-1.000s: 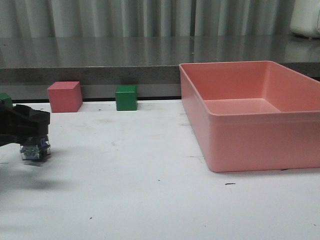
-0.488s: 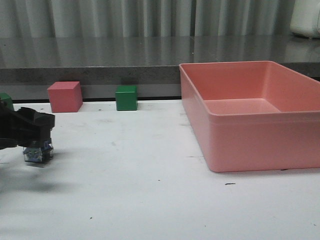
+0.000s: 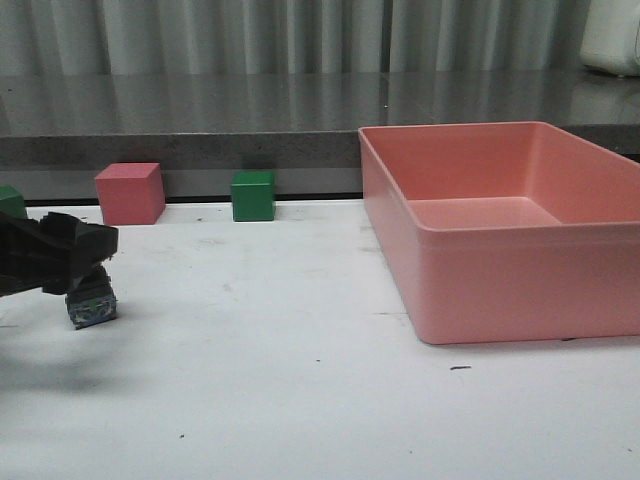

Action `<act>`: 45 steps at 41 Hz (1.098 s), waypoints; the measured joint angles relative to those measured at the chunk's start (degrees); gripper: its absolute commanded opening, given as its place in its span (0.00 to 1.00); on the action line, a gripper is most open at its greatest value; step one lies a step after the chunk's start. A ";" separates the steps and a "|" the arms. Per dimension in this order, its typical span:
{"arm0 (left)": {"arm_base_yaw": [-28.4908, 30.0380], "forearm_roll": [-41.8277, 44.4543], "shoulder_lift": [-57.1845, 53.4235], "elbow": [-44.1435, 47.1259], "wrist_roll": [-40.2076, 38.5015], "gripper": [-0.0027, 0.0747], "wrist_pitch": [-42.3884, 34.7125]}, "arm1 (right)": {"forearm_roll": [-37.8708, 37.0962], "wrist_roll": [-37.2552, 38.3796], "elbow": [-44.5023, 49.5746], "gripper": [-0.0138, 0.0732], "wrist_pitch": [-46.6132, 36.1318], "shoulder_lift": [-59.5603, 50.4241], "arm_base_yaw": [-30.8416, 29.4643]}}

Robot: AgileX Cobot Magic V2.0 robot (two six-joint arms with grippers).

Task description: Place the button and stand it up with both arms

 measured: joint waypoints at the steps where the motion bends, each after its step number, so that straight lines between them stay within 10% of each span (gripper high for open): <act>1: 0.00 0.00 -0.72 0.36 0.00 0.75 0.00 | 0.00 0.00 0.00 0.81 0.00 0.00 0.00; 22: 0.00 0.43 -24.42 1.37 0.00 0.75 12.74 | 0.00 0.11 0.00 0.81 0.00 0.00 0.00; 45: -1.91 -1.31 -47.73 -20.34 -1.97 0.75 88.93 | 0.00 0.11 0.00 0.81 0.00 0.00 0.00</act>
